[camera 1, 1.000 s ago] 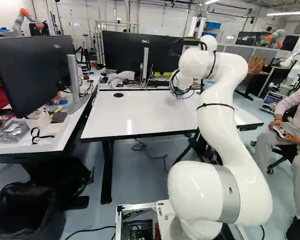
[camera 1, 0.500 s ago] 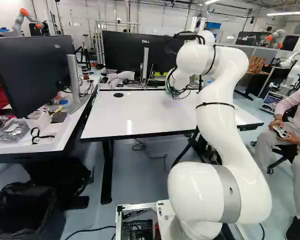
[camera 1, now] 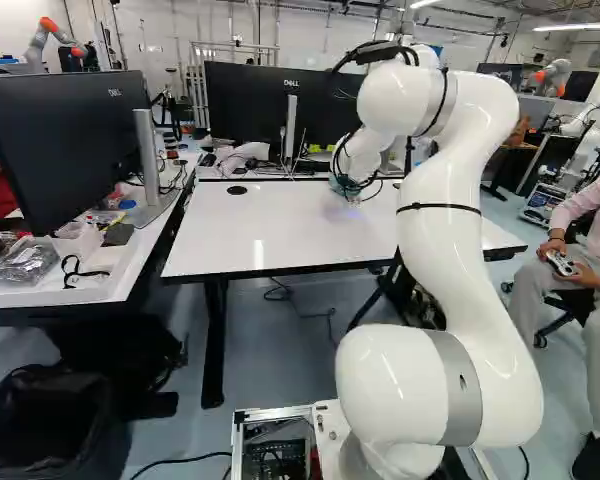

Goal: Clean the table with the green towel

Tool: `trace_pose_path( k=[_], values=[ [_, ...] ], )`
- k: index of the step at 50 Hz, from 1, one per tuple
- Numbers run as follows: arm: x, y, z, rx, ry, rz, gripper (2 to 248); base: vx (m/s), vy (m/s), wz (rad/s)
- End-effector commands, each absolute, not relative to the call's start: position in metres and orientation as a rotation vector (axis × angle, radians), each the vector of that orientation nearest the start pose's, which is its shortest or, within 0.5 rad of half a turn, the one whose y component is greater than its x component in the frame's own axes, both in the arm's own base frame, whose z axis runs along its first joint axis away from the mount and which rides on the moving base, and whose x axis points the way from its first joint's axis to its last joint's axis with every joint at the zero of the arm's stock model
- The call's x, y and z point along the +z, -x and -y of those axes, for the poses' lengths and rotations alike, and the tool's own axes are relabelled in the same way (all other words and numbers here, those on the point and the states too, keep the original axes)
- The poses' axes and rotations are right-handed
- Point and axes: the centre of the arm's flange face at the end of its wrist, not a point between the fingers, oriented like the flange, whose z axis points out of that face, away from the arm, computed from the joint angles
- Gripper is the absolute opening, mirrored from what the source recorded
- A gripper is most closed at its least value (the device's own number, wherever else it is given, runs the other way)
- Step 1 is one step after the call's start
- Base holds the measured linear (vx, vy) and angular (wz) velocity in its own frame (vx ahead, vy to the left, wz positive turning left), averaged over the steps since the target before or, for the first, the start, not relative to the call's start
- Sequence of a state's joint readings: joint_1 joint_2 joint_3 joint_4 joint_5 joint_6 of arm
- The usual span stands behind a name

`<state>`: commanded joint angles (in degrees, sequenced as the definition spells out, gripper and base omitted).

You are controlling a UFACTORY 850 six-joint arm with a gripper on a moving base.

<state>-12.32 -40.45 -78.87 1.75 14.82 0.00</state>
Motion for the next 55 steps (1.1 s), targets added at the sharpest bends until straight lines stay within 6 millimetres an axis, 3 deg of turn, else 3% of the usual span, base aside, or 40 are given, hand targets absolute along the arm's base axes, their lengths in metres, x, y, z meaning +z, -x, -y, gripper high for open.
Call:
trace_pose_path(
  k=[33,55],
  values=[
    [0.376,-0.631,0.146,-1.366,2.905,-0.38,42,0.0,0.0,0.0],
    [0.4,-0.625,0.146,-1.416,2.885,-0.379,42,0.0,0.0,0.0]
  ],
)
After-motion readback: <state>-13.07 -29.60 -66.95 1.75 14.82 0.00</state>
